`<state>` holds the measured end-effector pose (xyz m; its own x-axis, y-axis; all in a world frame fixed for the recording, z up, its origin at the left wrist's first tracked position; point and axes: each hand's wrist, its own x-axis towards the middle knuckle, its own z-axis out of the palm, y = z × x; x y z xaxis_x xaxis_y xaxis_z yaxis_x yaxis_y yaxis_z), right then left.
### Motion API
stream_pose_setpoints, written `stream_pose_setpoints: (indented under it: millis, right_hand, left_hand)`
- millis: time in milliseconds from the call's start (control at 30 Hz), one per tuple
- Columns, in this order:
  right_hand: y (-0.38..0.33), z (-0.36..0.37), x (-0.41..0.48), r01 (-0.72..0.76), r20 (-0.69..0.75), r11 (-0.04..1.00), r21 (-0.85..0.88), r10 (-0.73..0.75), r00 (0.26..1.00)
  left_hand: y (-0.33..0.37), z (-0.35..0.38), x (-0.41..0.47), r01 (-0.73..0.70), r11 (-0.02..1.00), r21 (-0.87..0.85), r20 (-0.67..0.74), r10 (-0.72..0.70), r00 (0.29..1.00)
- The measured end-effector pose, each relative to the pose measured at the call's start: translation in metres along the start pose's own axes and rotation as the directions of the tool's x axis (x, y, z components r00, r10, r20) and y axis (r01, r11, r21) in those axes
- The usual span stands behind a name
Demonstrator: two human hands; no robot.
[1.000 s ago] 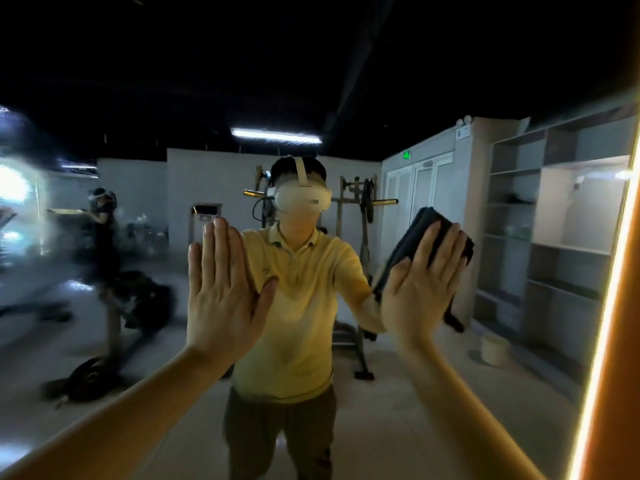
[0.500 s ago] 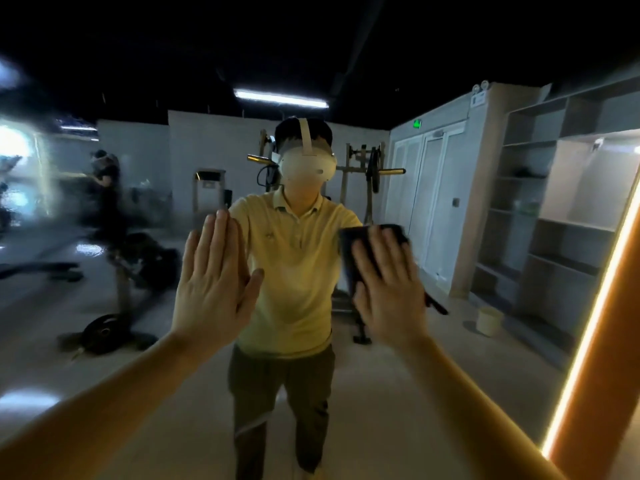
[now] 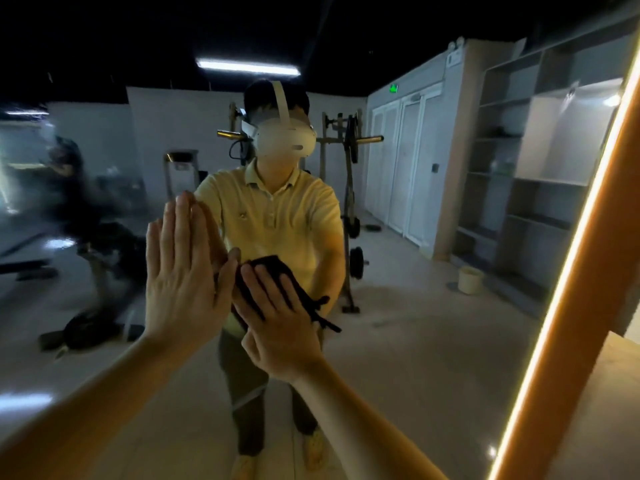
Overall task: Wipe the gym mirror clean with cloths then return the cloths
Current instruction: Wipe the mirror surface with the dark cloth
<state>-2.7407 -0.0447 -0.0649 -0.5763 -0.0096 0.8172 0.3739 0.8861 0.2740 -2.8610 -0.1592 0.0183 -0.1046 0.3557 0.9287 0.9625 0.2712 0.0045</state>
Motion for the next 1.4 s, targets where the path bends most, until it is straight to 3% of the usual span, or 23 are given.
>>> stream_pose_setpoints:
  millis: [100,200,267,333,400,467,533,633,700,767,833,900,1000,1033,1067,1133,1300,1400]
  right_hand:
    - [0.041,-0.012,-0.029,0.067,0.017,0.996,-0.052,-0.066,0.998]
    - [0.106,-0.04,-0.066,-0.145,-0.079,0.976,-0.164,0.133,0.988]
    - [0.143,-0.056,-0.091,-0.332,-0.153,0.925,-0.185,0.306,0.94]
    - [0.156,-0.062,-0.109,-0.558,-0.233,0.824,-0.096,0.526,0.818]
    - [0.142,-0.054,-0.114,-0.741,-0.297,0.67,0.036,0.715,0.633]
    - [0.106,-0.036,-0.107,-0.809,-0.288,0.572,0.138,0.804,0.52]
    - [0.061,-0.011,-0.098,-0.776,-0.255,0.608,0.167,0.787,0.562]
    - [-0.005,0.025,-0.091,-0.506,-0.118,0.857,0.102,0.515,0.849]
    - [-0.019,0.035,-0.09,-0.245,-0.015,0.968,0.051,0.246,0.969]
    - [-0.003,0.026,-0.097,-0.11,0.027,0.994,0.008,0.11,0.994]
    - [0.028,0.009,-0.116,-0.198,0.016,0.98,-0.031,0.199,0.98]
    - [0.068,-0.014,-0.14,-0.469,-0.081,0.883,-0.035,0.465,0.882]
    - [0.107,-0.039,-0.149,-0.843,-0.179,0.524,0.12,0.847,0.501]
    - [0.107,-0.039,-0.143,-0.883,-0.196,0.436,0.174,0.894,0.402]
    - [0.099,-0.036,-0.135,-0.895,-0.213,0.396,0.206,0.911,0.354]
    - [0.067,-0.021,-0.116,-0.87,-0.221,0.447,0.208,0.888,0.403]
    - [-0.04,0.036,-0.087,-0.601,-0.151,0.791,0.115,0.612,0.777]
    - [-0.087,0.064,-0.083,-0.337,-0.042,0.94,0.06,0.34,0.94]
  left_hand:
    - [0.02,0.012,-0.018,-0.062,0.998,-0.012,0.021,0.062,0.998]
    - [0.031,0.032,-0.029,-0.056,0.998,0.027,0.06,0.054,0.997]
    - [0.032,0.042,-0.03,-0.058,0.996,0.064,0.051,0.054,0.997]
    - [0.031,0.049,-0.03,-0.066,0.994,0.09,0.046,0.062,0.997]
    - [0.03,0.051,-0.03,-0.074,0.992,0.1,0.046,0.069,0.997]
    - [0.031,0.05,-0.031,-0.067,0.993,0.097,0.051,0.063,0.997]
    - [0.03,0.047,-0.031,-0.067,0.993,0.1,0.056,0.062,0.997]
    - [0.026,0.043,-0.03,-0.087,0.992,0.09,0.071,0.08,0.994]
    - [0.022,0.039,-0.03,-0.099,0.991,0.092,0.079,0.091,0.993]
    - [0.02,0.036,-0.03,-0.111,0.99,0.09,0.09,0.103,0.991]
    - [0.021,0.034,-0.03,-0.104,0.99,0.094,0.106,0.094,0.99]
    - [0.024,0.033,-0.031,-0.096,0.991,0.095,0.114,0.085,0.99]
    - [0.028,0.03,-0.03,-0.077,0.993,0.087,0.123,0.066,0.99]
    - [0.028,0.028,-0.03,-0.077,0.994,0.075,0.127,0.067,0.99]
    - [0.027,0.026,-0.03,-0.085,0.995,0.06,0.127,0.077,0.989]
    - [0.024,0.018,-0.032,-0.11,0.994,0.027,0.111,0.106,0.988]
    - [-0.011,-0.007,-0.073,-0.114,0.993,-0.037,0.098,0.117,0.988]
    - [-0.039,-0.017,-0.105,-0.091,0.995,-0.03,0.154,0.095,0.984]
